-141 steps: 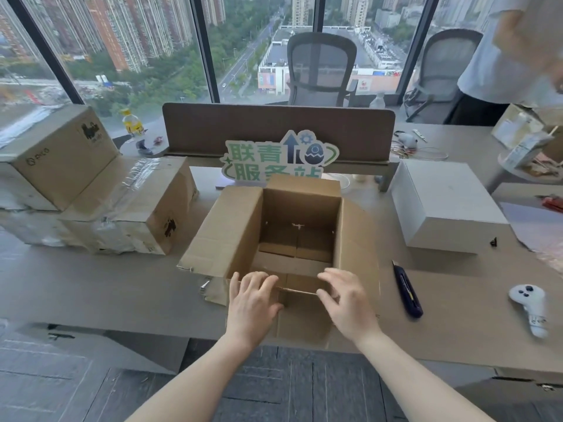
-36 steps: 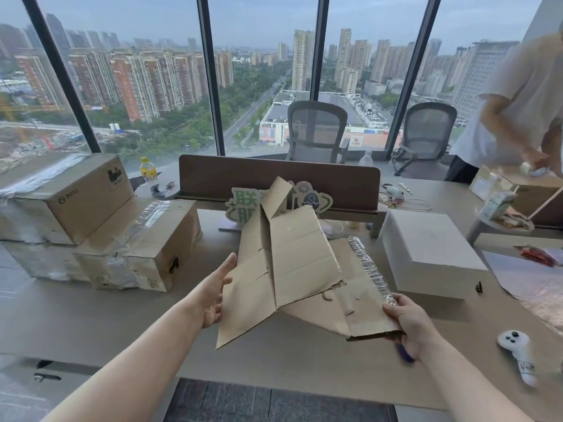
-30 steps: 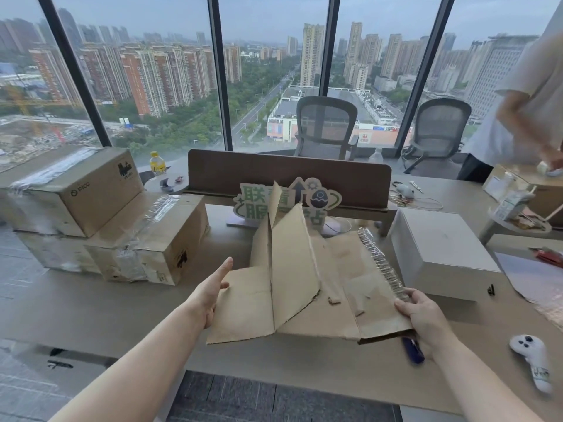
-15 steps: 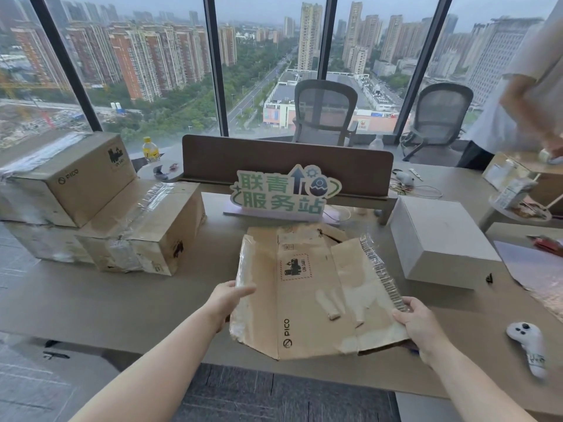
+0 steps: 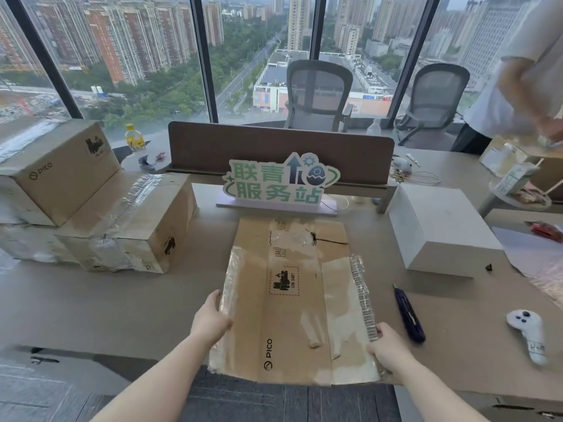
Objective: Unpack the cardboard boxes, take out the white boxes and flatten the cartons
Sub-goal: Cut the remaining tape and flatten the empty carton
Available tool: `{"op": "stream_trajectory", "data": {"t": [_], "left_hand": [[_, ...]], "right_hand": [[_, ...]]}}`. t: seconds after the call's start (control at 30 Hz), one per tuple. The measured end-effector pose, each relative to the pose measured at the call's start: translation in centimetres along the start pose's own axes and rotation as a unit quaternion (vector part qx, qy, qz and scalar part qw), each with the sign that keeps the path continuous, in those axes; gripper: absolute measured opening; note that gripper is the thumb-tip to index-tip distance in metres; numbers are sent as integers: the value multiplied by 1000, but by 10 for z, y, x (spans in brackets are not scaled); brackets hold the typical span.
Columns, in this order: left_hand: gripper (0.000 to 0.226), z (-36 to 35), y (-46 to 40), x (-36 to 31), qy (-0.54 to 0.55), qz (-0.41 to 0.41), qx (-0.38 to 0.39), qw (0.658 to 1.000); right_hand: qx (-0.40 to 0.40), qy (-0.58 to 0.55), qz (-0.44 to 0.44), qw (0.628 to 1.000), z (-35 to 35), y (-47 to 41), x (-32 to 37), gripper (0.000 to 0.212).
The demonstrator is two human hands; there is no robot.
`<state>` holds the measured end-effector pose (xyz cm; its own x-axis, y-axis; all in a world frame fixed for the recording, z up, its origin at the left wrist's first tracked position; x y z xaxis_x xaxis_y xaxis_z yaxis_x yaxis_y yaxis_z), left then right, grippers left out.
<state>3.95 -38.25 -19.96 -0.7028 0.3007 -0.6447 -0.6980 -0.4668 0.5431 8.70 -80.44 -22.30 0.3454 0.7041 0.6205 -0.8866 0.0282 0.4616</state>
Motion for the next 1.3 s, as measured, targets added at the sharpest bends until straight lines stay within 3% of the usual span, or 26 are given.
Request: {"op": "stream_trajectory", "data": {"t": [0.1, 0.23, 0.3, 0.4, 0.57, 0.73, 0.97, 1.13, 1.3], "left_hand": [[85, -7, -9, -4, -34, -34, 13, 999], [71, -16, -30, -6, -135, -64, -6, 989], [69, -24, -38, -10, -247, -75, -29, 966], [70, -47, -45, -26, -389, -107, -41, 914], [60, -103, -70, -79, -398, -193, -3, 897], [60, -142, -112, -122, -386, -205, 5, 899], [65, -177, -159, -121, -436, -209, -6, 875], [63, -181, -160, -114, -430, -235, -71, 869], [64, -183, -164, -111, -437, -226, -54, 869]], "right_hand": [[-10, 52, -17, 998, -3, -9, -4, 28], [-27, 117, -45, 992, -5, -23, -23, 74], [-37, 192, -32, 980, -5, -22, -12, 82], [-34, 274, 44, 960, -16, -34, 28, 77], [21, 299, 178, 937, -47, -91, 95, 62], [53, 345, 264, 899, -75, -160, 135, 61], [84, 377, 299, 873, -98, -208, 139, 65], [41, 368, 315, 874, -105, -212, 128, 65], [38, 376, 314, 871, -113, -219, 121, 66]]}}
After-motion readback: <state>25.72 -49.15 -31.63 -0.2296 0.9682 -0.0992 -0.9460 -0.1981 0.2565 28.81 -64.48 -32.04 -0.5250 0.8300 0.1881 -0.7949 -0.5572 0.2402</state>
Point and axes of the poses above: each hand's wrist, its own y-axis away from the middle knuckle, its own z-axis out of the back of the hand, x = y × z, the point moved 10 cm from there along -y, towards the middle knuckle, and after that the axes turned 8 degrees about z, right-handed, at the moved point
